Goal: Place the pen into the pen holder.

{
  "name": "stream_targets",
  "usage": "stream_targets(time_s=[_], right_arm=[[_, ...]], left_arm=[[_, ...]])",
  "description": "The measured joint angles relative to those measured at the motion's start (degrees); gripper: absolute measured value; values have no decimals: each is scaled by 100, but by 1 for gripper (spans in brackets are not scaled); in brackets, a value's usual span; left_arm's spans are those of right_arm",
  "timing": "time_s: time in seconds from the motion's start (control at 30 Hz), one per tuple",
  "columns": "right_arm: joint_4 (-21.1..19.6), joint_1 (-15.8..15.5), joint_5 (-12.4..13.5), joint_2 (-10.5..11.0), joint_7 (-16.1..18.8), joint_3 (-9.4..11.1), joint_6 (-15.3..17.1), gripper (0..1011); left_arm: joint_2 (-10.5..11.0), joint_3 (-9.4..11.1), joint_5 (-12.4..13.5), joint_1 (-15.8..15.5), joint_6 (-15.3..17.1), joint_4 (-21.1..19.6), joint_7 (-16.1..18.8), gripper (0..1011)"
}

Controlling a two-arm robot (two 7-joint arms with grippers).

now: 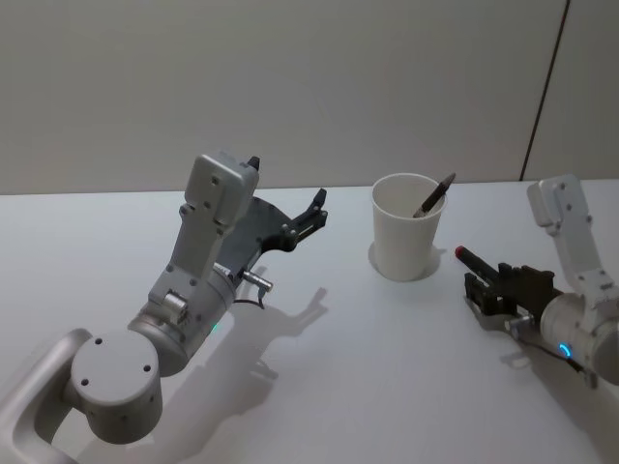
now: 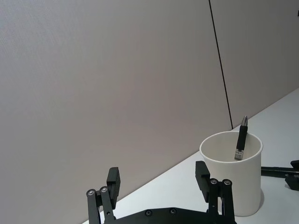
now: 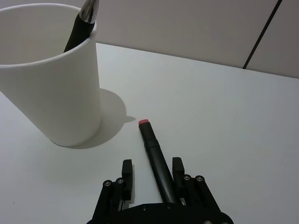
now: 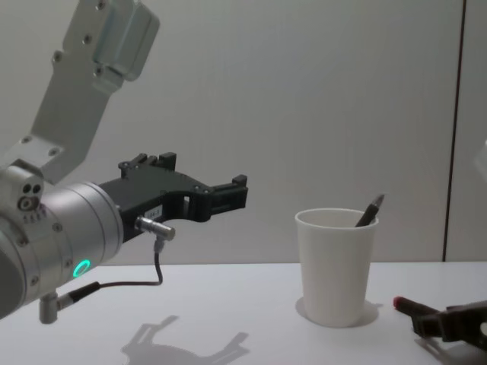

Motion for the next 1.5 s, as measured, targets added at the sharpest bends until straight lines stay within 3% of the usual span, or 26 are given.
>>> stream_targets(time_s=[1.5], right_arm=[[-12,-30,136,-18,-95,43,-52,226]], left_arm=[[0,0,0,0,0,0,0,1001]])
